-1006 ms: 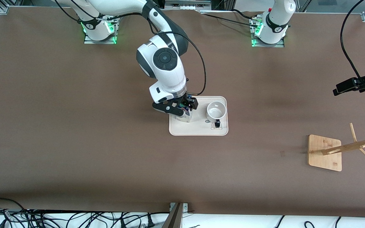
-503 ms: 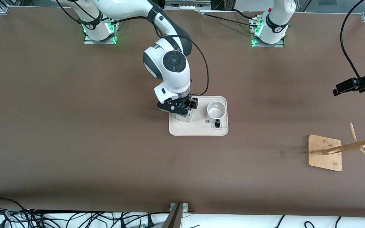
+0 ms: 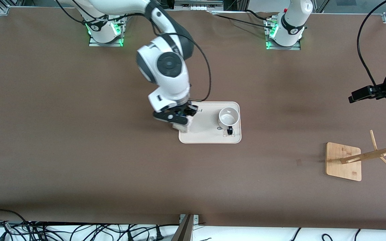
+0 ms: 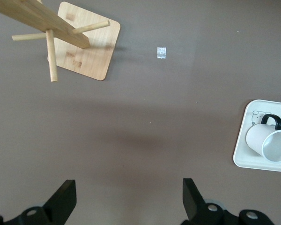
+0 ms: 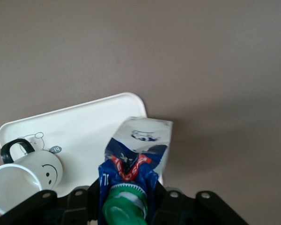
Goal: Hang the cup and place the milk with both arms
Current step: 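Carry the carton with the right gripper while the left gripper reaches the mug, then set the carton down with the right gripper while the left gripper grasps the mug, then lift the white mug with the left gripper toward the wooden stand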
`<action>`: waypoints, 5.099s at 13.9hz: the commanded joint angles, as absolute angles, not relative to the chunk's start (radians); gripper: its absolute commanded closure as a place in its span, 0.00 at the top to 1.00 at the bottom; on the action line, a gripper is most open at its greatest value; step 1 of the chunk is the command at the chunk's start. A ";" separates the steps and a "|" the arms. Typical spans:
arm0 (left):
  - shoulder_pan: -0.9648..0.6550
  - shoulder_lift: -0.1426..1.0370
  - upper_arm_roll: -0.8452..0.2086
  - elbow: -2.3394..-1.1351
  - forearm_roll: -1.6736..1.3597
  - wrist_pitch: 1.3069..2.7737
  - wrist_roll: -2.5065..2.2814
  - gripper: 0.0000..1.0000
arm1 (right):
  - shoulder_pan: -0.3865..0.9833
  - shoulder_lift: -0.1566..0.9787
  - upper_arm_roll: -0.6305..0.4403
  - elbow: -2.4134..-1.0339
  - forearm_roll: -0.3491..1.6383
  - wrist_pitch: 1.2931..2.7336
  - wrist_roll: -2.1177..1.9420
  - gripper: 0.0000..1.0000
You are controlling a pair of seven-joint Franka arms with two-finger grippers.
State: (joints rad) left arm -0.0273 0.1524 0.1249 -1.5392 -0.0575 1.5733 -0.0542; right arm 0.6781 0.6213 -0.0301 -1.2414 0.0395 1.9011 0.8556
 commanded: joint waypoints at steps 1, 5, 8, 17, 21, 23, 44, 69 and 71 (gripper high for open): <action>-0.038 0.156 0.094 -1.516 -0.052 1.545 -0.066 1.00 | 0.560 0.528 -0.031 -1.258 0.090 1.757 0.586 0.16; -0.054 0.185 0.031 -1.522 -0.063 1.545 -0.064 1.00 | 0.367 0.483 -0.040 -1.316 0.132 1.675 0.252 0.18; -0.058 0.210 -0.046 -1.520 -0.055 1.543 -0.055 1.00 | 0.292 0.482 -0.041 -1.394 0.144 1.698 0.146 0.18; -0.158 0.420 -0.272 -1.517 -0.096 1.639 -0.069 1.00 | 0.239 0.373 -0.095 -1.787 0.149 1.986 -0.025 0.34; -0.307 0.515 -0.265 -1.522 -0.057 1.804 -0.133 1.00 | 0.238 0.380 -0.100 -1.818 0.149 2.042 -0.028 0.73; -0.365 0.570 -0.265 -1.522 0.003 1.863 -0.182 1.00 | 0.232 0.380 -0.100 -1.812 0.149 2.042 -0.028 1.00; -0.440 0.732 -0.258 -1.517 0.225 2.023 -0.442 0.04 | 0.233 0.017 -0.140 -1.686 0.041 1.706 0.078 1.00; -0.010 0.416 -0.247 -1.315 0.209 1.879 -0.219 0.00 | 0.230 0.072 -0.158 -1.600 -0.011 1.707 0.089 1.00; 0.041 0.407 -0.255 -1.315 0.206 1.861 -0.213 0.00 | 0.232 0.072 -0.158 -1.600 -0.011 1.707 0.087 1.00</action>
